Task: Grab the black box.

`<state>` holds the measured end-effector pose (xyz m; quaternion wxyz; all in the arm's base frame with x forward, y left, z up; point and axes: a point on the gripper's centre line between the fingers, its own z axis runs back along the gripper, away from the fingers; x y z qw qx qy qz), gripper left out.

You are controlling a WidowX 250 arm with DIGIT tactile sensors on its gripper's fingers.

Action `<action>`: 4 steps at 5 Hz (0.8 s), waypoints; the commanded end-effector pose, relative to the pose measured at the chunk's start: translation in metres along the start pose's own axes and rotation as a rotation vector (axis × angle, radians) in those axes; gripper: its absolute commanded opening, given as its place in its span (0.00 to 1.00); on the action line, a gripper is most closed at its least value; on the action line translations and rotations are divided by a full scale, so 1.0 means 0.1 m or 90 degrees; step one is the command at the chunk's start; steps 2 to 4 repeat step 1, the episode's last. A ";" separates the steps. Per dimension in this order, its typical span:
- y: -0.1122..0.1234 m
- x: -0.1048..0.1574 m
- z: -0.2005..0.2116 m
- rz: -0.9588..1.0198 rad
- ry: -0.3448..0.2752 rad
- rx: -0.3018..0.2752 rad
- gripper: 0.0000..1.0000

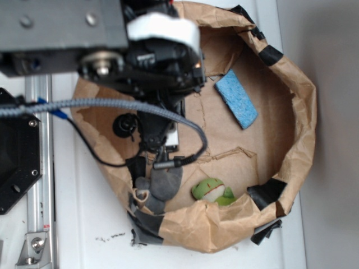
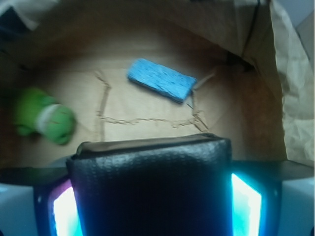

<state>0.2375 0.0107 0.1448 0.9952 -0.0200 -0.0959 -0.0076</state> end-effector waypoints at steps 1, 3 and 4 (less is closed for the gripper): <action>-0.10 0.23 0.16 0.007 -0.009 -0.004 0.00; -0.10 0.23 0.16 0.007 -0.009 -0.004 0.00; -0.10 0.23 0.16 0.007 -0.009 -0.004 0.00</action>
